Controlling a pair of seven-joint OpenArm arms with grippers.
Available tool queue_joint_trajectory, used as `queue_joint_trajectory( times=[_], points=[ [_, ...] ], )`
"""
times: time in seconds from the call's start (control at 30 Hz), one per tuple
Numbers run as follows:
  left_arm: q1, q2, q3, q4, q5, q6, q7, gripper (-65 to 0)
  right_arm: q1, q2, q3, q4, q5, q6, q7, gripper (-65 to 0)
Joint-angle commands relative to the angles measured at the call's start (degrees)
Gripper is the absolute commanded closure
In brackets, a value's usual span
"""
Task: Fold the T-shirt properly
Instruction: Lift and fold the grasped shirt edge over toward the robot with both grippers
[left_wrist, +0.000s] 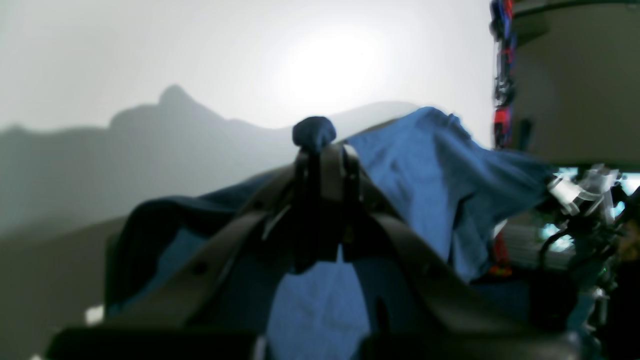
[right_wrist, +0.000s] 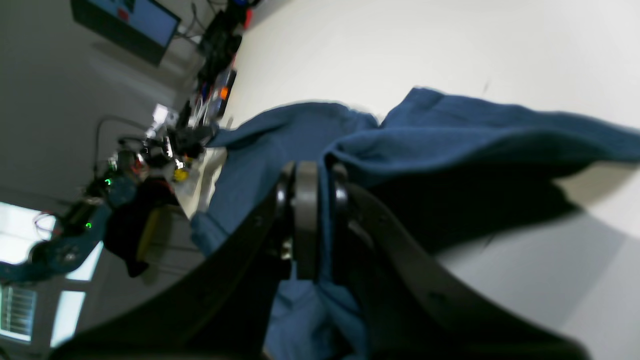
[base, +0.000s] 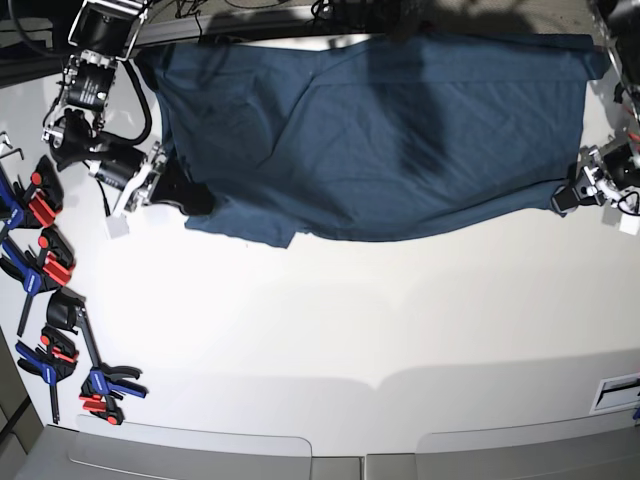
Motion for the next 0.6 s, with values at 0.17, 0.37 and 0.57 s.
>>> queue_joint_trajectory(
  times=[0.17,0.37,0.57],
  points=[
    [6.49,-1.55,-0.39,11.89,-0.94,-0.67,-0.46,0.0,-3.76,0.94,1.88,2.51,1.66,0.32,0.79,0.0],
    [11.37,-1.51,-0.39,15.41,0.59,-0.67,-0.87,0.0,-7.08,0.96,10.03,2.51,1.70,0.32,0.79,0.0],
    [13.55,-1.38,-0.44,15.41,0.59,-0.67,-0.87,0.0,-8.37,0.94,18.97,2.51,3.37,0.32,0.79,0.0]
  ],
)
